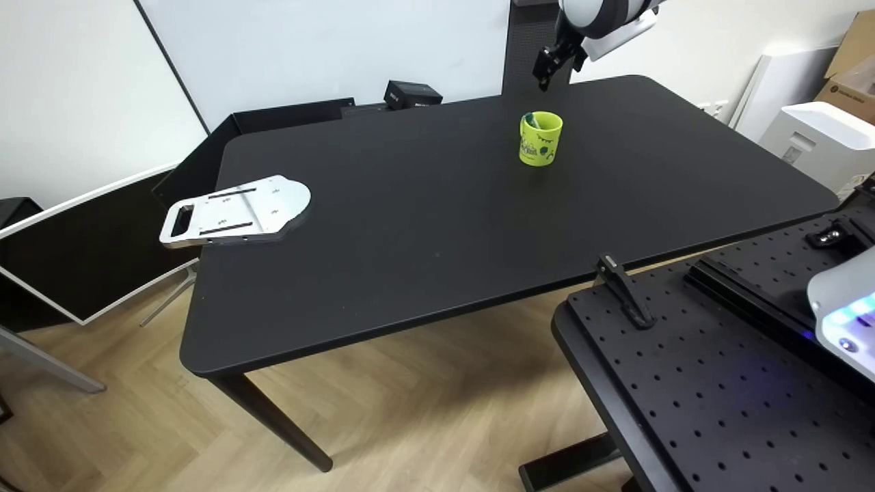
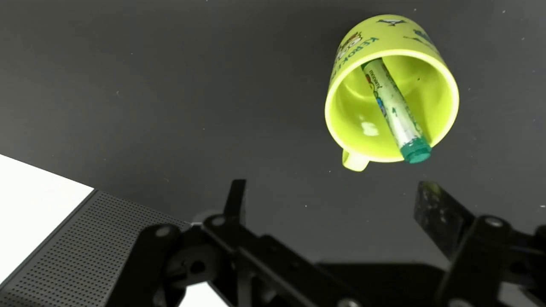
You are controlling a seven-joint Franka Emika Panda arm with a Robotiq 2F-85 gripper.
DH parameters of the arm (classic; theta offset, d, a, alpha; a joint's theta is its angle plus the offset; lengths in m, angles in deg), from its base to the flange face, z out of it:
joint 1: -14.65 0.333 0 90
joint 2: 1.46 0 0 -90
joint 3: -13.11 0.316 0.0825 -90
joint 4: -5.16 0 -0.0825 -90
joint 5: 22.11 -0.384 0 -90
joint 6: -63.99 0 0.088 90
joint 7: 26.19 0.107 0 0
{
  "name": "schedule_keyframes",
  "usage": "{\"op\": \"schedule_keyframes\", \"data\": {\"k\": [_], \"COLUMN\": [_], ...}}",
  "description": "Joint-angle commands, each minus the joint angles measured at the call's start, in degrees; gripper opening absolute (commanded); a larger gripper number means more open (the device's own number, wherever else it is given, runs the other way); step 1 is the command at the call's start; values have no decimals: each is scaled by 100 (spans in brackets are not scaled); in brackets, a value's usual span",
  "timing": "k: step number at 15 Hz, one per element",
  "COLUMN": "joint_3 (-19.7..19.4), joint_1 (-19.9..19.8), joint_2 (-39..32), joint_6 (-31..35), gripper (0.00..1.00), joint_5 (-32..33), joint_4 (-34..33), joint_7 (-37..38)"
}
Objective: Put the marker in the mug and then put it back on the table
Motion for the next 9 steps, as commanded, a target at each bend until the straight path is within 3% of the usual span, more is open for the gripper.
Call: {"op": "schedule_keyframes", "data": {"k": [1, 5, 9], "joint_3": [183, 832, 1667], "joint_1": [-180, -667, -1260], "joint_2": [445, 685, 754], "joint_6": [-854, -1840, -2796], "gripper": [100, 100, 100], "joint_5": [903, 1668, 1882], "joint_4": [-168, -572, -1071], "joint_7": [126, 139, -17]}}
